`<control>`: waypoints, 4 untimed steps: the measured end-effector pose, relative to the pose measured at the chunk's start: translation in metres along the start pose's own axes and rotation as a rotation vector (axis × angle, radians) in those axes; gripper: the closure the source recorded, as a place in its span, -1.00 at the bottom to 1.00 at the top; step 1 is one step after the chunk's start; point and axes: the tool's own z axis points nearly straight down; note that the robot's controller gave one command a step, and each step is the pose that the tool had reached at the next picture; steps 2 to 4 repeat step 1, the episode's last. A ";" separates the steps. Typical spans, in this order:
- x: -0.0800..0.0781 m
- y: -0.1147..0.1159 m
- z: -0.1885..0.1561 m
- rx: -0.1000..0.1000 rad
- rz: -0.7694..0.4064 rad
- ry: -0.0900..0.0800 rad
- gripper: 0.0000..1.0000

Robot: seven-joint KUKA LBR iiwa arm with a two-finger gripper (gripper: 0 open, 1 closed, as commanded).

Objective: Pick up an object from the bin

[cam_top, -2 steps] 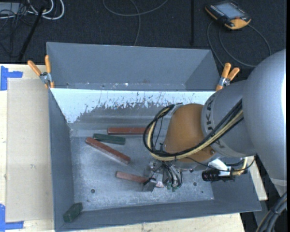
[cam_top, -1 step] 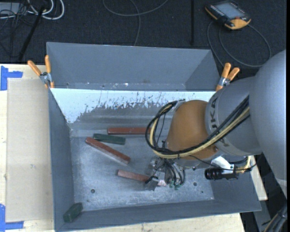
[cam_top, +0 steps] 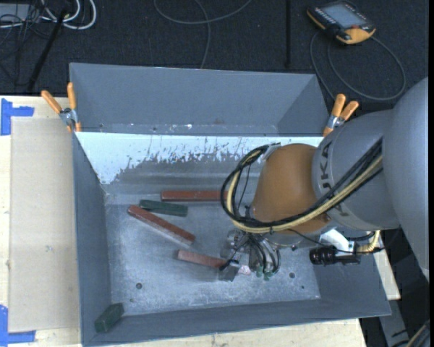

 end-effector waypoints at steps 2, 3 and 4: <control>0.001 -0.001 -0.017 0.002 0.000 0.003 1.00; 0.001 -0.001 -0.017 0.002 0.000 0.003 1.00; 0.001 -0.001 -0.017 0.002 0.000 0.003 1.00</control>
Offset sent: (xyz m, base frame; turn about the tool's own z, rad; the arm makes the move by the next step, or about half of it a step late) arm 0.0002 -0.0001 0.0152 0.0000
